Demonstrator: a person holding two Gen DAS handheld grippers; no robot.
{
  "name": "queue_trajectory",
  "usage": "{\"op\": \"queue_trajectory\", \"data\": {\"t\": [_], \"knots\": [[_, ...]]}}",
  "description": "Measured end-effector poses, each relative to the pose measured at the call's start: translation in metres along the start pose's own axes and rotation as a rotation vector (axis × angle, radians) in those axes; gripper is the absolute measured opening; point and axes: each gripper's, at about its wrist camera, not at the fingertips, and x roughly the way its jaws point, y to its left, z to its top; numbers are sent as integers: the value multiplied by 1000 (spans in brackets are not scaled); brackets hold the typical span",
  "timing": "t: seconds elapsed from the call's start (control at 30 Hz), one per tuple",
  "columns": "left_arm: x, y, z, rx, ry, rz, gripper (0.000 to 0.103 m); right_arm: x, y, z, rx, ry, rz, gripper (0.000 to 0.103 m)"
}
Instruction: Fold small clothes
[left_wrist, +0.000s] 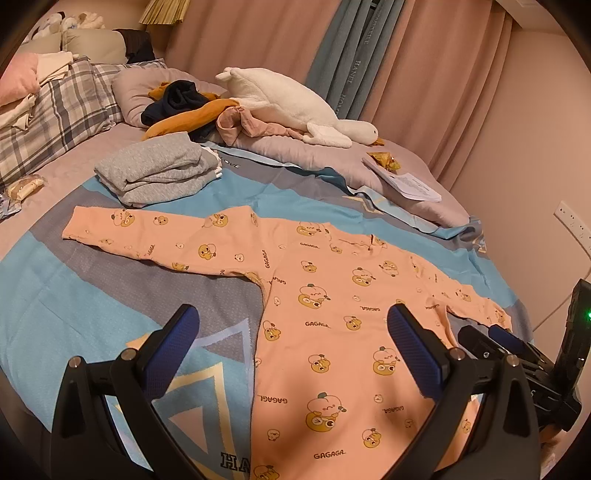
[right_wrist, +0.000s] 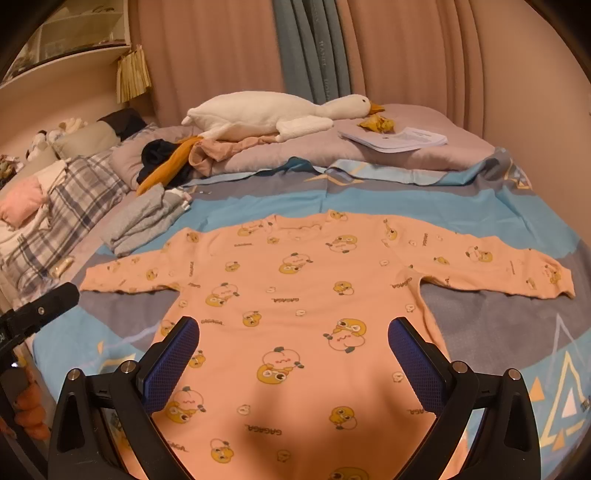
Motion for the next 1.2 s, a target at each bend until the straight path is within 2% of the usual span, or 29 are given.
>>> {"op": "queue_trajectory", "data": {"t": [1.2], "knots": [[1,-3,-5,18,17,-14,102,-1,-2,2,5,7,-26,102]]}}
